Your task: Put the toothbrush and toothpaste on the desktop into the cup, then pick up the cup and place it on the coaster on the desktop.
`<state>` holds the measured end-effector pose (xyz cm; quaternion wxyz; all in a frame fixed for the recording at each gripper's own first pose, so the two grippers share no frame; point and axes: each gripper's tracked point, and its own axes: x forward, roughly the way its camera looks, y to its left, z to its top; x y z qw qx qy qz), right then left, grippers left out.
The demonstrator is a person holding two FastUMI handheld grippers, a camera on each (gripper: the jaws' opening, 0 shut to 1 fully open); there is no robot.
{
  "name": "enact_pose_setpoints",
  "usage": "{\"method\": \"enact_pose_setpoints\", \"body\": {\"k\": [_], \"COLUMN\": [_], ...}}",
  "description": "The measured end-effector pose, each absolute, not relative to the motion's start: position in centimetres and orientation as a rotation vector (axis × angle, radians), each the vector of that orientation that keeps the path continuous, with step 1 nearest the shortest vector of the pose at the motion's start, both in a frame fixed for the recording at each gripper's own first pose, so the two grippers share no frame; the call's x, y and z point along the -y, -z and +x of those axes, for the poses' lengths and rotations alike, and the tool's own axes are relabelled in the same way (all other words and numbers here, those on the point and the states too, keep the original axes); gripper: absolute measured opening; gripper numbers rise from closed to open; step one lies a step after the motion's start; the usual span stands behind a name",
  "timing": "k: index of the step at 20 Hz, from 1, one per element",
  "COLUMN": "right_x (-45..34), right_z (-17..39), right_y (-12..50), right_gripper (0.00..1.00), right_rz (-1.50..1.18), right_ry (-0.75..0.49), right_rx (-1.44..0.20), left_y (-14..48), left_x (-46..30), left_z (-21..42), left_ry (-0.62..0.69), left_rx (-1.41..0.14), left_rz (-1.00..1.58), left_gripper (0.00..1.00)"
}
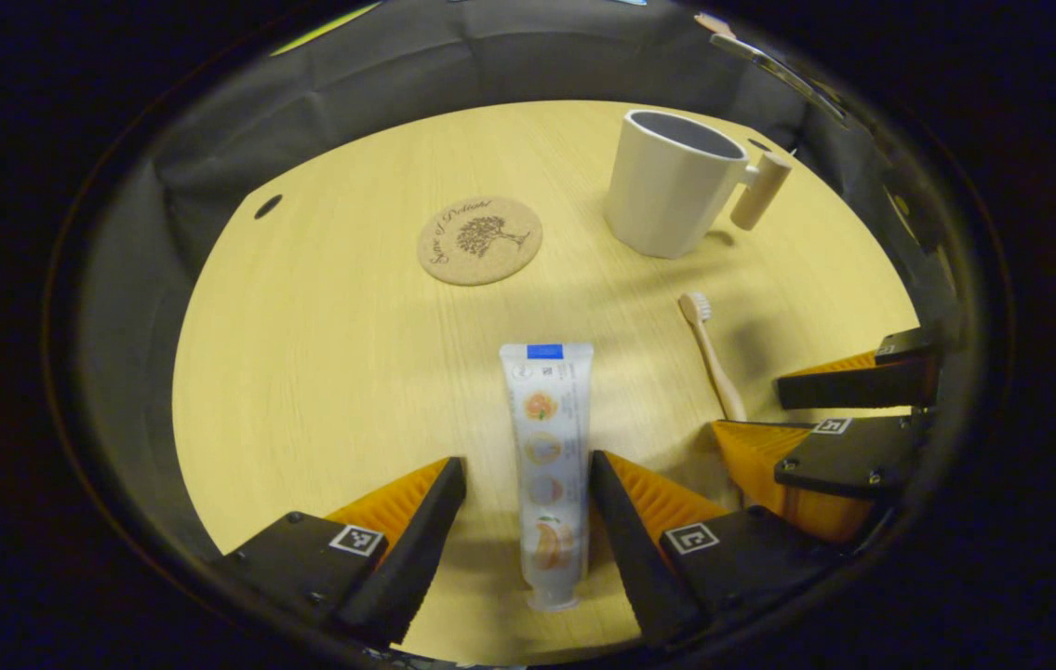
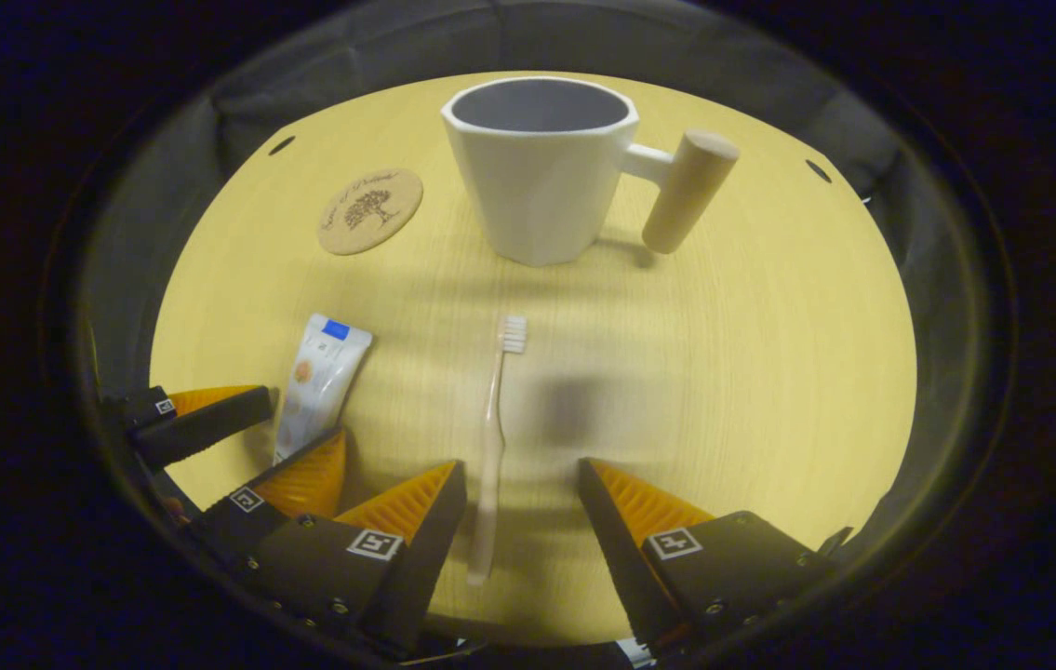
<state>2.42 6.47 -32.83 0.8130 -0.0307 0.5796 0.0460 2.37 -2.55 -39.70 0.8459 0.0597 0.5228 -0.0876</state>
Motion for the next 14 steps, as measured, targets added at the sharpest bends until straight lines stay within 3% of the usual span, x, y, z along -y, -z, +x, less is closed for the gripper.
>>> {"method": "enact_pose_setpoints", "body": {"k": [2, 3, 4, 5, 6, 7, 8, 10, 11, 14], "right_x": [-6.1, -6.0, -6.1, -5.9, -5.6, -5.6, -5.4, -5.0, -5.1, -4.9], "right_z": [2.1, 2.1, 2.0, 2.0, 2.1, 2.1, 1.9, 2.4, 2.2, 2.1], "right_y": [32.7, 32.5, 32.9, 32.8, 33.0, 33.0, 32.9, 32.5, 33.4, 33.0], "right_gripper": [0.81, 0.67, 0.66, 0.65, 0.58, 0.36, 0.36, 0.36, 0.09, 0.09], "right_rz": [-0.077, -0.073, -0.075, -0.083, -0.078, -0.077, -0.079, -0.077, -0.072, -0.060], "right_ry": [-0.079, -0.081, -0.079, -0.067, -0.064, -0.069, -0.075, -0.053, -0.056, -0.070], "right_rx": [-1.259, -1.269, -1.279, -1.276, -1.274, -1.284, -1.285, -1.273, -1.288, -1.286], "left_y": [39.9, 39.9, 39.6, 39.8, 39.4, 39.5, 39.5, 39.6, 40.0, 39.7], "left_x": [2.6, 2.7, 3.0, 3.1, 3.4, 3.5, 3.6, 3.5, 3.6, 3.6], "left_z": [2.4, 2.4, 2.4, 2.3, 2.2, 2.3, 2.3, 2.4, 2.4, 2.5], "left_ry": [0.184, 0.184, 0.197, 0.198, 0.200, 0.203, 0.198, 0.191, 0.183, 0.178], "left_rx": [-1.103, -1.105, -1.102, -1.105, -1.103, -1.106, -1.114, -1.123, -1.123, -1.115], "left_rz": [0.120, 0.124, 0.124, 0.126, 0.127, 0.134, 0.135, 0.131, 0.126, 0.128], "left_gripper": [0.92, 0.87, 0.86, 0.76, 0.67, 0.59, 0.49, 0.46, 0.42, 0.35]}}
